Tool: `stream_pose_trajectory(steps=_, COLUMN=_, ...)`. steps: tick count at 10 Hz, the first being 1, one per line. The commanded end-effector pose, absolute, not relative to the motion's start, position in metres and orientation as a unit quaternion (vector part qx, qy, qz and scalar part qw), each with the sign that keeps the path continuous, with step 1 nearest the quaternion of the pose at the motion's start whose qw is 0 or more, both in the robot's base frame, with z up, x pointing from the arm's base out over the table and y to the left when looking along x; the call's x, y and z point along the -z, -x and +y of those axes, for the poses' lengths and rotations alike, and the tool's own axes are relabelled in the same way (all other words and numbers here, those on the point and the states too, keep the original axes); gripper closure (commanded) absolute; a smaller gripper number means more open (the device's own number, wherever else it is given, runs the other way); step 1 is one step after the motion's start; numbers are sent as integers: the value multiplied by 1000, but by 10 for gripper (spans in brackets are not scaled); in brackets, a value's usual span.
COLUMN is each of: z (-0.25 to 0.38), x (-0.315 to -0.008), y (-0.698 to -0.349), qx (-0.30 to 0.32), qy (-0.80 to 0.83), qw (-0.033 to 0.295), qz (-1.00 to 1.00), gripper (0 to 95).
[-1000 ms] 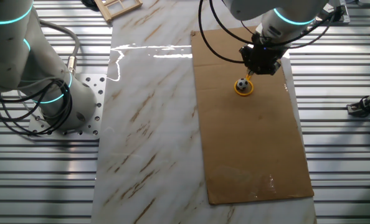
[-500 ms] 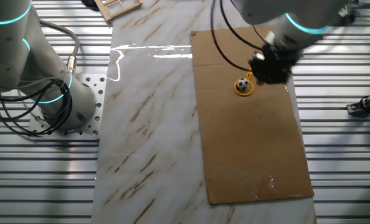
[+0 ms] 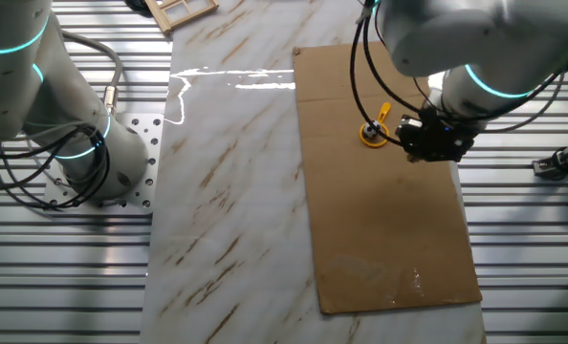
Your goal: Attach the bubble ring to the ball
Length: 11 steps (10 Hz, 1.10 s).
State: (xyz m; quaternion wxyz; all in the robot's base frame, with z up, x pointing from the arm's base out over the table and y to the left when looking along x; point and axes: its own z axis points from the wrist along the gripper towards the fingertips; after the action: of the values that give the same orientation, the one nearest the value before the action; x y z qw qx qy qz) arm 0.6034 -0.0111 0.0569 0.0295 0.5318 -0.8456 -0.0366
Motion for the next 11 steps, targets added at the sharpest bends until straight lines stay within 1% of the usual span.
stream_pose_trajectory(steps=1, z=-12, x=-57, y=-604, qx=39, qy=-471, qw=31, qz=-881, gripper=950)
stream_pose_trajectory(steps=4, z=-12, x=-57, y=-604, qx=33, qy=-460, qw=32, qz=-887, gripper=950)
stream_pose_trajectory(steps=6, z=-32, x=-64, y=-616, qx=30, qy=-481, qw=34, qz=-876, gripper=950)
stream_pose_trajectory(steps=7, z=-51, x=-66, y=-624, qx=29, qy=-503, qw=35, qz=-863, gripper=950)
stream_pose_trajectory(steps=9, z=-78, x=-63, y=-629, qx=29, qy=-523, qw=34, qz=-851, gripper=950)
stream_pose_trajectory(steps=11, z=-88, x=-61, y=-627, qx=22, qy=-517, qw=35, qz=-855, gripper=950)
